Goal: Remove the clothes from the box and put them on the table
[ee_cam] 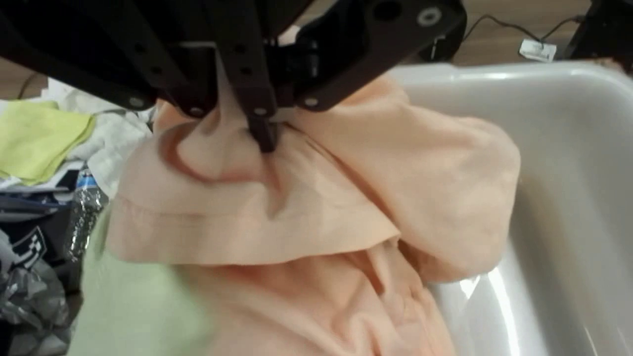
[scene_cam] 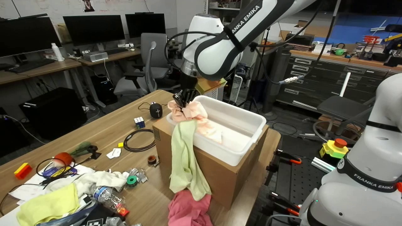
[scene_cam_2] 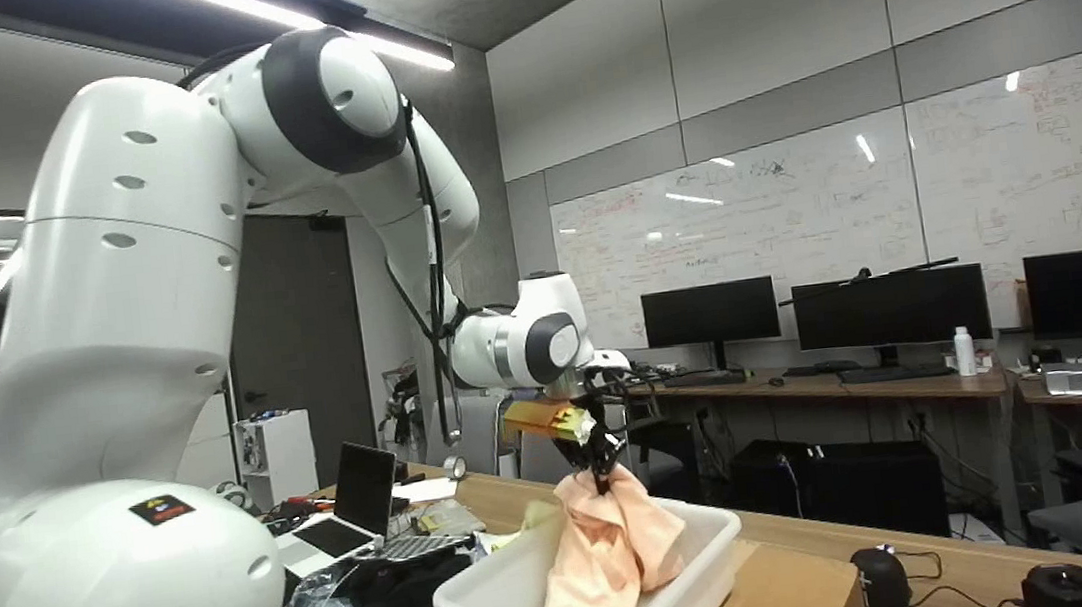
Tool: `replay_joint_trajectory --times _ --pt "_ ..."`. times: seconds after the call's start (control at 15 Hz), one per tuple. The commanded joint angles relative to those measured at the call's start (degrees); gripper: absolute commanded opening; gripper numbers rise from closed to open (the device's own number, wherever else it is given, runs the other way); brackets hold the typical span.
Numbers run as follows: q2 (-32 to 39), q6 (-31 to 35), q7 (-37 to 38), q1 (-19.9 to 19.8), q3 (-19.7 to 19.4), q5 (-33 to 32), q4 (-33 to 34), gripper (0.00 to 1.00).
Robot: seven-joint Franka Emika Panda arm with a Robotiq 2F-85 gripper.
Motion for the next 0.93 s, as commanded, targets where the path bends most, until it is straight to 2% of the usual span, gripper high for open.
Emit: replay_joint_trajectory --times 0.0,0.27,0.6,0.87 --pt "-7.6 7.2 0.7 0.7 -0.1 -1.5 -5.1 0.11" --pt "-13.1 13.1 1.5 1.1 0.5 -3.6 -8.3 0.10" --pt "-18.2 16.5 5.0 2.2 1.7 -13.3 -10.8 0.10" --pt "-21.1 17.7 5.1 3.0 4.6 -19.1 -12.1 0.10"
